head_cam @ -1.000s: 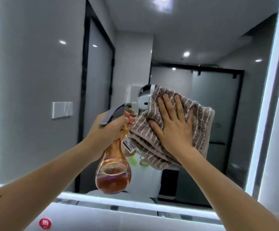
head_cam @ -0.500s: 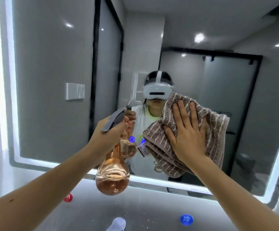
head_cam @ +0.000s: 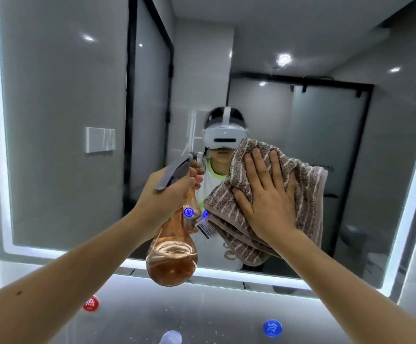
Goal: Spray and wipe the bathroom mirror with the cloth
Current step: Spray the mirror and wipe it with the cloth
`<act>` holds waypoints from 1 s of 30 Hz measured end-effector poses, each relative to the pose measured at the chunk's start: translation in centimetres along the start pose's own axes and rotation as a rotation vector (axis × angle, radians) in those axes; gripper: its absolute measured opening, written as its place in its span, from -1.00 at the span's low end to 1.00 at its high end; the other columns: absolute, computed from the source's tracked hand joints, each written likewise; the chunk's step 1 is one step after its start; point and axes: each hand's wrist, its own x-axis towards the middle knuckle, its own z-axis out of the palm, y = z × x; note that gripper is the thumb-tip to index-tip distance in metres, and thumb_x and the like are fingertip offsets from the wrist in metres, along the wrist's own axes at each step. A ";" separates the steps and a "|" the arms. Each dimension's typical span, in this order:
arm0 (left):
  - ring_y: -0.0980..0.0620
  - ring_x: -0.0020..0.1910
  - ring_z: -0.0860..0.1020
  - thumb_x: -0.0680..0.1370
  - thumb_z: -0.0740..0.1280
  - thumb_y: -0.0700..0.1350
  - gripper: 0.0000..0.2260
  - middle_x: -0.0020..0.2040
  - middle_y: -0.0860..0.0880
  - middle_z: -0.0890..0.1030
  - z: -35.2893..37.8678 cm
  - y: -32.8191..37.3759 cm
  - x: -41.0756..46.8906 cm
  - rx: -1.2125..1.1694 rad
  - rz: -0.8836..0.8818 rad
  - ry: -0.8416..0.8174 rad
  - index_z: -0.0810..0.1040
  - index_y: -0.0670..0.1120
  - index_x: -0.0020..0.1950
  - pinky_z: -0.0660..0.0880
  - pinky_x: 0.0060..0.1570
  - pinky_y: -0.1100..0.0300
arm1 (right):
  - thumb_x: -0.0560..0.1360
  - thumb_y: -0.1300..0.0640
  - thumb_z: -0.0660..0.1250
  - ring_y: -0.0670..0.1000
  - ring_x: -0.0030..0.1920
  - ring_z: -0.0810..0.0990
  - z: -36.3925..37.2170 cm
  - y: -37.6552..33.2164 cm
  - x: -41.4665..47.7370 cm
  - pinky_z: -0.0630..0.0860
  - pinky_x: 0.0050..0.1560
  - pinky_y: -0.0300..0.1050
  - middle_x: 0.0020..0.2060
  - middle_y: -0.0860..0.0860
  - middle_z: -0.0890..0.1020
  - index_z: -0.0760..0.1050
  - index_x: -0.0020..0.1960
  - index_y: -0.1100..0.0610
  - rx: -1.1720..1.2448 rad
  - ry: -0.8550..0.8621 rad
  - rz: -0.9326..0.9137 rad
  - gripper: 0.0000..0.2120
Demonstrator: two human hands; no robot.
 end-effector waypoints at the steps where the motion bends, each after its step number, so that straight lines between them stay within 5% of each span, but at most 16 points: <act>1: 0.03 -0.16 0.60 0.50 0.24 -0.29 -0.81 -0.18 -0.05 0.64 0.0 0.0 0.1 -0.007 -0.003 0.006 0.59 -0.07 -0.20 0.50 -0.11 0.19 | 0.52 -0.21 -0.05 -0.11 0.45 -0.31 0.0 0.0 0.1 -0.38 0.37 -0.02 0.47 -0.13 -0.07 -0.16 0.49 -0.01 -0.010 0.010 -0.011 -0.37; 8: 0.08 -0.20 0.61 0.49 0.24 -0.29 -0.73 -0.31 0.07 0.67 -2.1 -0.2 0.1 -0.055 -0.057 0.070 0.62 -0.01 -0.29 0.55 -0.11 0.22 | 0.50 -0.24 -0.07 -0.05 0.46 -0.15 -0.1 -3.3 3.3 -0.42 0.35 -0.03 0.46 -0.08 -0.08 -0.15 0.48 0.03 -0.045 0.012 -0.109 -0.35; 13: -0.13 -0.11 0.55 0.50 0.27 -0.22 -0.82 -0.28 -0.01 0.65 -6.7 -0.9 0.1 -0.027 -0.102 0.157 0.59 -0.01 -0.23 0.48 0.08 -0.09 | 0.54 -0.21 -0.01 -0.06 0.44 -0.26 1.1 -8.9 5.7 -0.48 0.33 -0.04 0.45 -0.09 -0.15 -0.16 0.48 0.04 -0.041 0.021 -0.232 -0.36; 17: -0.13 -0.11 0.50 0.50 0.28 -0.23 -0.84 -0.28 -0.05 0.61 -11.7 -1.6 -0.3 -0.014 -0.113 0.225 0.56 -0.04 -0.23 0.45 -0.04 0.01 | 0.56 -0.08 0.12 0.00 0.44 -0.25 2.4 -13.5 7.1 -0.43 0.38 -0.16 0.50 0.03 -0.02 -0.06 0.50 0.12 0.156 -0.012 -0.315 -0.37; 21: -0.13 -0.13 0.53 0.50 0.27 -0.25 -0.86 -0.19 -0.17 0.58 -16.6 -2.1 -1.1 0.020 -0.088 0.253 0.52 -0.06 -0.21 0.47 -0.10 0.06 | 0.57 -0.06 0.11 0.02 0.42 -0.30 3.4 -17.6 7.8 -0.54 0.31 -0.24 0.44 -0.02 -0.17 -0.13 0.48 0.13 0.125 0.016 -0.358 -0.36; 25: -0.11 -0.01 0.60 0.50 0.26 -0.26 -0.86 -0.09 -0.15 0.64 -20.1 -2.4 -1.5 0.022 -0.089 0.286 0.55 -0.05 -0.17 0.51 -0.06 0.08 | 0.51 0.04 0.22 0.01 0.44 -0.20 5.3 -22.1 8.5 -0.43 0.38 -0.23 0.48 0.08 0.07 0.05 0.48 0.19 0.313 0.046 -0.389 -0.37; 30: -0.17 0.03 0.60 0.49 0.30 -0.21 -0.91 -0.02 -0.24 0.63 -21.9 -2.8 -1.6 0.093 -0.082 0.256 0.55 -0.05 -0.15 0.52 -0.05 0.05 | 0.52 -0.02 0.07 0.12 0.44 -0.08 5.2 -22.0 8.6 -0.34 0.40 -0.14 0.47 0.13 0.15 0.09 0.47 0.22 0.213 0.047 -0.461 -0.42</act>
